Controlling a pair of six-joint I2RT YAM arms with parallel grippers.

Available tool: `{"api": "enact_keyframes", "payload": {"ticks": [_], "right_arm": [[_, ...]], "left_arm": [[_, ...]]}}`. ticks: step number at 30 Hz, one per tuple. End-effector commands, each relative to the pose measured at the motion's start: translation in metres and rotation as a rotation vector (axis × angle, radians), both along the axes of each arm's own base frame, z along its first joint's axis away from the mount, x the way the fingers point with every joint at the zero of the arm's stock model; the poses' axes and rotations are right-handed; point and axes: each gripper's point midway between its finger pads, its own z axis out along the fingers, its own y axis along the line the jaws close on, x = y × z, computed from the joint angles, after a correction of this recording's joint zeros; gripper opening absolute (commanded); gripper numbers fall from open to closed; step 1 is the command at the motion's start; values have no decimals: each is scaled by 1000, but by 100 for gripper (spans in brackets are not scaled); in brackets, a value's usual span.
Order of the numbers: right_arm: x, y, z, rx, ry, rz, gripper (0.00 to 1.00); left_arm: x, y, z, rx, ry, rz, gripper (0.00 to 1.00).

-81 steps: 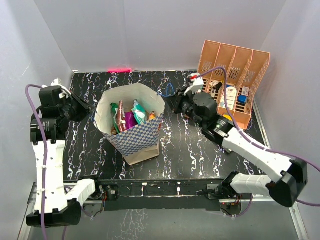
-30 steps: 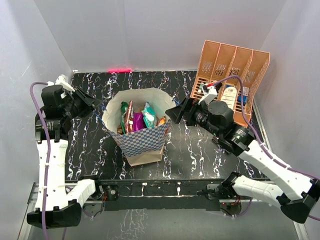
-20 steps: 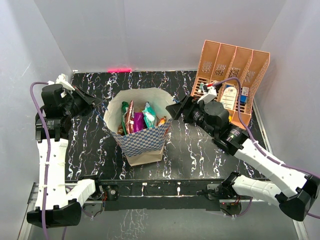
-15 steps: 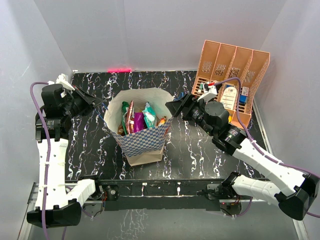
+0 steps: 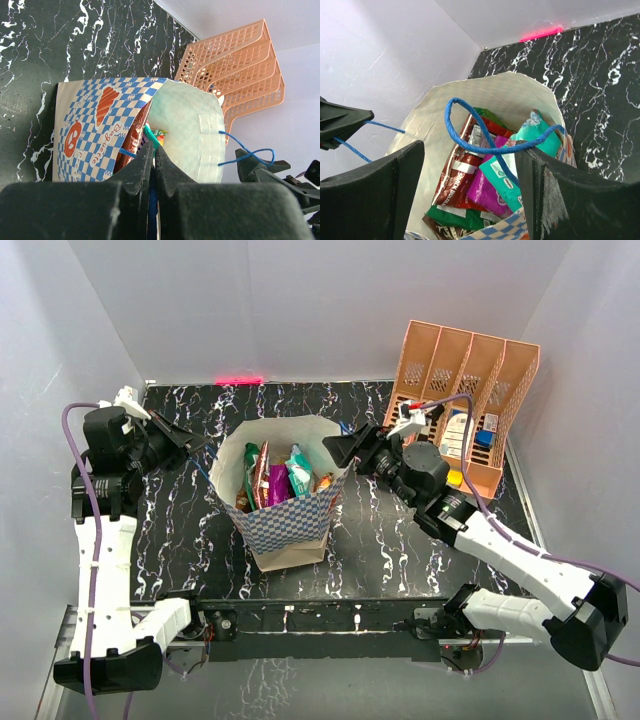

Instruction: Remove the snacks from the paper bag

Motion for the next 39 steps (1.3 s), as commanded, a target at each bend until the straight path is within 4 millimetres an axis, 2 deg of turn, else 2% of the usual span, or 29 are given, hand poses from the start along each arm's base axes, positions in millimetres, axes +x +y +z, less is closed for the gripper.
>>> {"api": "enact_keyframes", "payload": {"ticks": [1,7,11,14,18,21,25,27,30,33,39], "right_arm": [[8,5,30,10,-151,11,76],[20,21,31,-41,-211,42,82],[26,25,33,-22,-201,41,84],[25,25,40,-5,-226,52,83],[13,28,58,27,-260,108,65],[6,29,70,48,-288,133,45],[6,31,82,54,-312,143,26],[3,36,91,45,-344,176,23],[-10,54,106,30,-417,304,22],[-18,74,106,28,-433,423,22],[-28,119,105,86,-389,601,21]], "left_arm": [[3,-6,30,-15,-107,-32,0],[3,-3,20,-7,-86,-16,2],[3,-2,12,-5,-61,-10,3],[1,-4,10,-9,-45,-21,3],[-3,-6,17,-17,-60,-28,3],[-2,0,22,13,-80,-4,0],[8,5,26,30,-79,19,0],[17,3,30,5,-80,12,0],[34,13,43,39,-93,56,0],[49,29,58,116,-112,113,0],[66,74,109,310,-181,283,0]]}}
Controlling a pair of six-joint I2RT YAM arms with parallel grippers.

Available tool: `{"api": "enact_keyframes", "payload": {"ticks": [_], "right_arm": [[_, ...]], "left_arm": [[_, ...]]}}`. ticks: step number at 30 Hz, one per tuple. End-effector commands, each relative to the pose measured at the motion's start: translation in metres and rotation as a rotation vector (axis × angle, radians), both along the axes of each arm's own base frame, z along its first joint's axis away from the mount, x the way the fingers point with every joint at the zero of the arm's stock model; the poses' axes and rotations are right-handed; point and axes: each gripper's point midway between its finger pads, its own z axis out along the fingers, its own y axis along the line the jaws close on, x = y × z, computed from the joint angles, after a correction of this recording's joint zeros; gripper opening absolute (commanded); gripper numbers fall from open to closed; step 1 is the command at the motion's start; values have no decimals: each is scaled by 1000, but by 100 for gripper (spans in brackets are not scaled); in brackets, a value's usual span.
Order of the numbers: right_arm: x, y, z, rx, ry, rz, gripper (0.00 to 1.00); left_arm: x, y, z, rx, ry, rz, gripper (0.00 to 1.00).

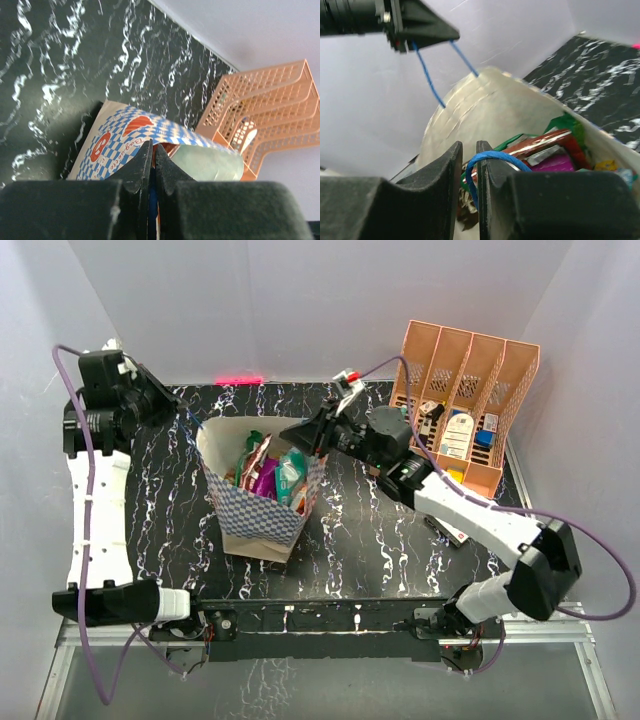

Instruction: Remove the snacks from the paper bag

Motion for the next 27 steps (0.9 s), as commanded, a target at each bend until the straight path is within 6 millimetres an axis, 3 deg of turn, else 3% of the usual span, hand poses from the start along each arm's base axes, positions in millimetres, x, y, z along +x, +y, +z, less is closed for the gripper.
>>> {"api": "enact_keyframes", "payload": {"ticks": [1,7,12,14,16,19,20,21,27], "right_arm": [[-32,36,69,150,-123,207,20],[-54,94,76,236,-72,338,20],[-70,137,42,245,46,431,21],[-79,141,29,241,87,455,21],[-83,149,-1,212,156,472,21],[-95,147,-24,175,202,502,21],[-98,147,-40,149,228,505,21],[-104,140,-36,149,223,509,21],[-114,118,-78,15,289,471,25]], "left_arm": [[5,46,94,206,-262,173,0],[0,91,126,449,-301,316,0],[-10,106,134,581,-335,338,0],[-11,94,124,586,-361,262,0],[-11,76,114,567,-414,160,0],[-21,52,96,516,-444,44,0],[-26,45,93,495,-454,16,0],[-30,38,89,470,-457,-12,0],[-51,8,86,338,-494,-114,0]]}}
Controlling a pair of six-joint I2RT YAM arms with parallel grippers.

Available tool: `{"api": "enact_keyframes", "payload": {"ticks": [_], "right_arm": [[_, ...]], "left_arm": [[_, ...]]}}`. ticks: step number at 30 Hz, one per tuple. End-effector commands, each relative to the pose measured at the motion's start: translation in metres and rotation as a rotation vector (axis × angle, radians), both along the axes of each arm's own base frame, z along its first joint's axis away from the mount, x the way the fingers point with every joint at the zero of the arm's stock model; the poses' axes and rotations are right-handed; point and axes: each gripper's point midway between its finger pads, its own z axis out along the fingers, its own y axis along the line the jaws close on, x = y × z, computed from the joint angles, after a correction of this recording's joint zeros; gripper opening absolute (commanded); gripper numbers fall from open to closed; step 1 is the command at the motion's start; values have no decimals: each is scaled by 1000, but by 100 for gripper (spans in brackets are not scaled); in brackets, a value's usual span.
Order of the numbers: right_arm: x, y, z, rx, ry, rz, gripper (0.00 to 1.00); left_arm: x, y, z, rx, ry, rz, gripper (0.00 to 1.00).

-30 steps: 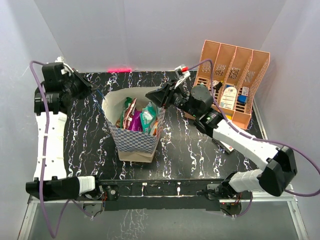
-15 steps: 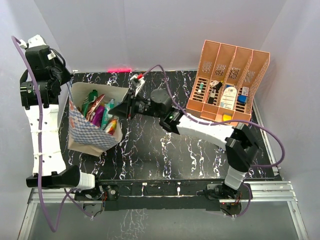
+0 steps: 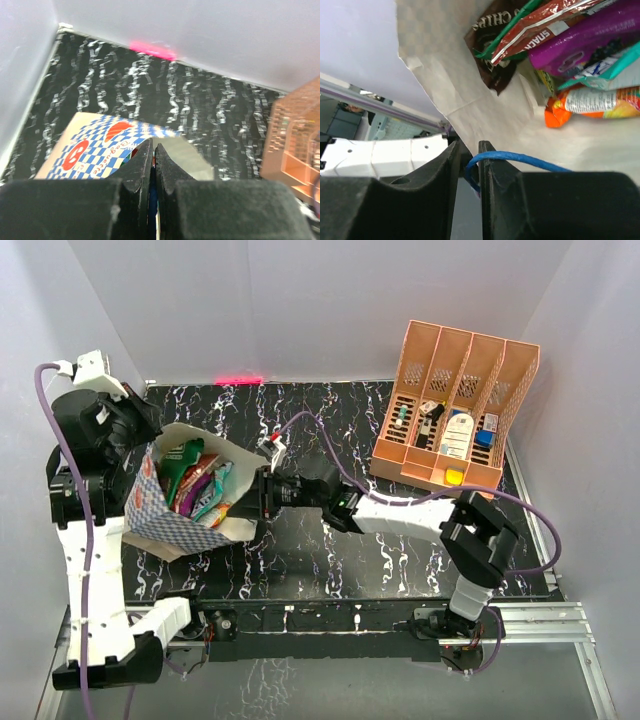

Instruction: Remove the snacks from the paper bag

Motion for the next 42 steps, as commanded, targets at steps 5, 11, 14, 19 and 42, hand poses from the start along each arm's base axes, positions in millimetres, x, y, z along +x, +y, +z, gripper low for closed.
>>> {"api": "enact_keyframes", "payload": {"ticks": [5,11,14,19,42], "right_arm": [[-20,-39,0,-122,-88,23,37],[-23,-91,-46,-401,-165,22,62],[-11,-130,-61,-556,-249,-83,76],[-2,-173,-47,-670,-376,-190,92],[13,-35,81,-136,-1438,199,81]], "left_arm": [[-22,-40,42,-119,-166,-176,0],[-31,-51,40,-125,-169,-239,0],[-34,-50,38,-118,-160,-234,0],[-37,-40,26,-162,-89,-150,0],[-54,-53,20,-226,-15,-187,0]]}}
